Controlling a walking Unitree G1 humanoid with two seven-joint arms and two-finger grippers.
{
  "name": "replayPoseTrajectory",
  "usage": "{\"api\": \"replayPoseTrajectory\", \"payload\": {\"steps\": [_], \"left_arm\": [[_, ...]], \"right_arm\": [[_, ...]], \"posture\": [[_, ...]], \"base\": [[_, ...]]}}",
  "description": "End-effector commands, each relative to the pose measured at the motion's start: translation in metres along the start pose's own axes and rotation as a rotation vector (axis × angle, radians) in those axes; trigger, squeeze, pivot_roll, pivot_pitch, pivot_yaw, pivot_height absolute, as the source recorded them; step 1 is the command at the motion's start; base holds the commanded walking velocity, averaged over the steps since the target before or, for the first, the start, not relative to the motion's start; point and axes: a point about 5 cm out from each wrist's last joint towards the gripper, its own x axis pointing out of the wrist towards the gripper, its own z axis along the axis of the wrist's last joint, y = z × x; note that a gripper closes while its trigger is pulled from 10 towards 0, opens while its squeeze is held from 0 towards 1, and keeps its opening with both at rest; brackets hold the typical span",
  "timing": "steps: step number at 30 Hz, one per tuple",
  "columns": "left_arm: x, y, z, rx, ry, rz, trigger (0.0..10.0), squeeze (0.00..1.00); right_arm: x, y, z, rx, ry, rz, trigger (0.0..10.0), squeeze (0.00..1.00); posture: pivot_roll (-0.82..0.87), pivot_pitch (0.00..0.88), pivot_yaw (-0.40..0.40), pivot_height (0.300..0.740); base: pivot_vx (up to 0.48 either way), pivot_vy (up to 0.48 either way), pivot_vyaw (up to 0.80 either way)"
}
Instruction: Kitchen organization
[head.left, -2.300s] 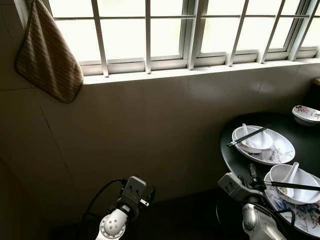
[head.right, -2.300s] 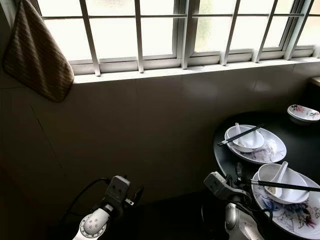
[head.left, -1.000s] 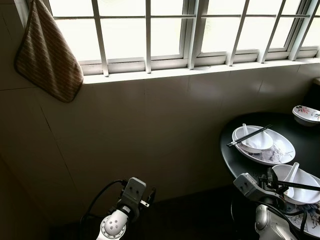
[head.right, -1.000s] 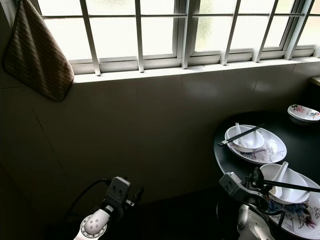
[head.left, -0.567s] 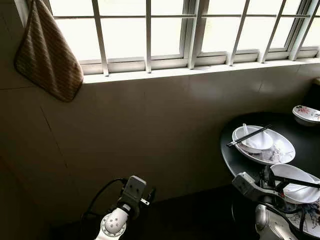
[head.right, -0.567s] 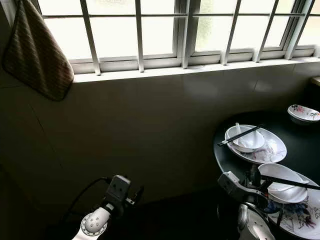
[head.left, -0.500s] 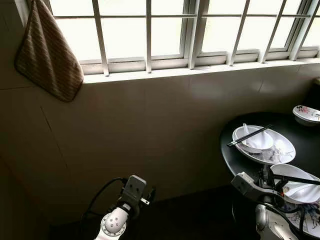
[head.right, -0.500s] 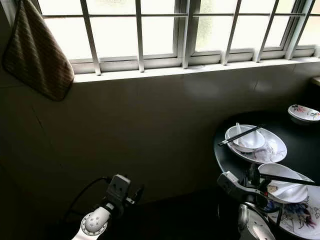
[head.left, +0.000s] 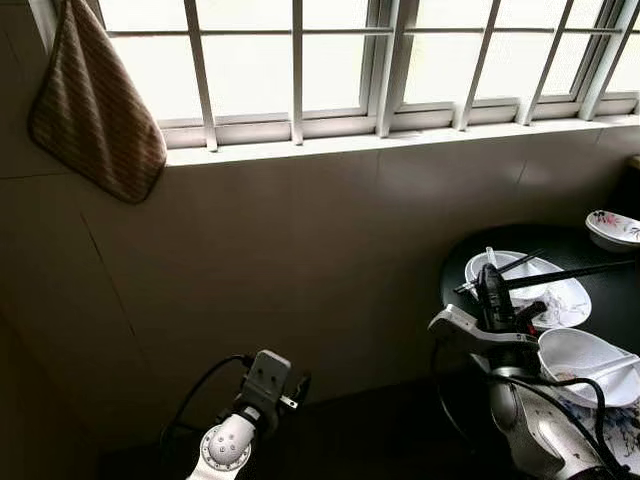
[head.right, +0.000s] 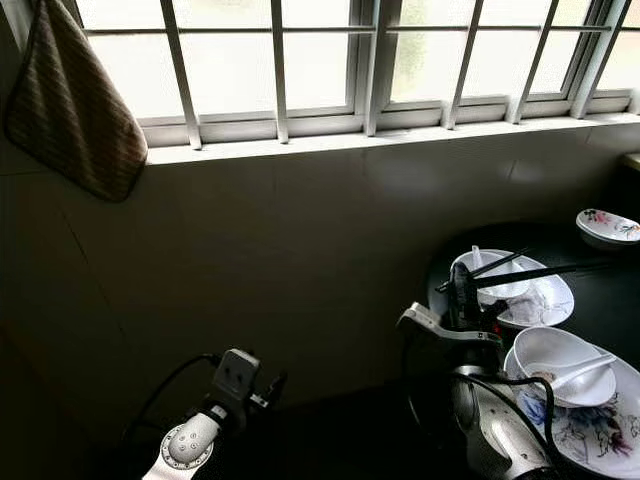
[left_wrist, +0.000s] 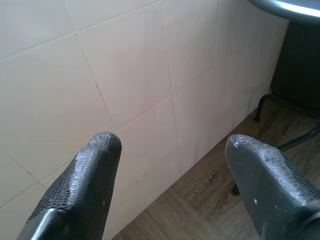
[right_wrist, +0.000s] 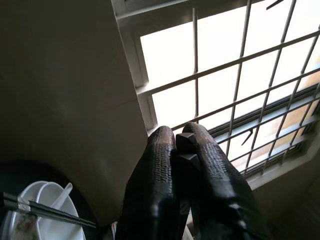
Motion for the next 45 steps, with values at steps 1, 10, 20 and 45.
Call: {"api": "replayPoseTrajectory", "payload": {"steps": [1,10,20,45], "left_arm": [[0.002,0.001,0.001,-0.008,-0.002,0.003,10.0,0.0],[0.002,0.002,0.002,-0.013,-0.011,0.014,10.0,0.0],[0.001,0.005,0.006,-0.012,-0.042,0.037,10.0,0.0],[-0.006,0.022,0.043,0.084,-0.245,0.157,10.0,0.0]], "right_arm": [[0.005,-0.005,0.015,0.099,-0.062,-0.005,10.0,0.0],[-0.004,0.003,0.054,0.316,-0.236,0.108,10.0,0.0],[-0.025,0.038,0.045,0.788,0.011,0.373,10.0,0.0],[-0.024,0.037,0.05,0.819,-0.072,0.407,10.0,0.0]], "posture": [[-0.04,0.0,-0.022,0.74],[-0.03,0.0,-0.024,0.74],[-0.03,0.0,-0.026,0.74],[0.0,0.0,-0.032,0.74]], "base": [[0.0,0.0,0.0],[0.0,0.0,0.43],[0.0,0.0,0.79],[0.0,0.0,0.8]]}}
